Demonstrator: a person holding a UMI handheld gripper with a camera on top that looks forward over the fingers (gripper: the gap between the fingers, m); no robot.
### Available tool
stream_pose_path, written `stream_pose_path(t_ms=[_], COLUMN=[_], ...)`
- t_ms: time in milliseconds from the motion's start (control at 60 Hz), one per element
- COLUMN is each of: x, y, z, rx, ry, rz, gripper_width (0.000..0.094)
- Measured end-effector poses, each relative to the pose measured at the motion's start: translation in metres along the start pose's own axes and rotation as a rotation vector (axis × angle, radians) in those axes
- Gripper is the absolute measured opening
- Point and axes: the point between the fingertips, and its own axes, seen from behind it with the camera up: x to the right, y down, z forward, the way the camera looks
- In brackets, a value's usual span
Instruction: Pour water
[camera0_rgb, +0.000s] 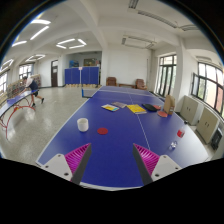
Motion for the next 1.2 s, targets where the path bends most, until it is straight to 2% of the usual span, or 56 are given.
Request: stream_pose_path(t_ms=[100,183,200,367,500,583,717,1000,1083,1133,1167,1200], x=[0.003,0.055,0.046,0.169,0.282,0.348,0.44,0.532,0.54,0.541,0.544,0.545], y=[0.009,0.04,0.038,0.116,0.159,0.16,0.151,0.106,0.098,0.091,0.088,0.086], z=[-0.002,0.011,0.004,0.053,0.094,0.128,0.188,0.325,0.345,0.353,0.356,0.364], rx=[-0.035,-0.064,-0.073,-0.126,-0.148,-0.139,-0.079,0.058,0.082,0.112,0.132,0.15], ry=[0.023,0.047,0.056,0.135,0.214,0.244,0.263,0.243,0.248,0.242,0.247,0.259], rz=[0.019,0.023,0.023,0.008,0.005,0.023,0.062,0.085,0.072,0.06,0.053,0.058], gripper_width=[0.085,0.0854,0.0849,0.0847,0.0846,0.0846,0.0841,0.0841,0.0775,0.0664,0.0546,0.053])
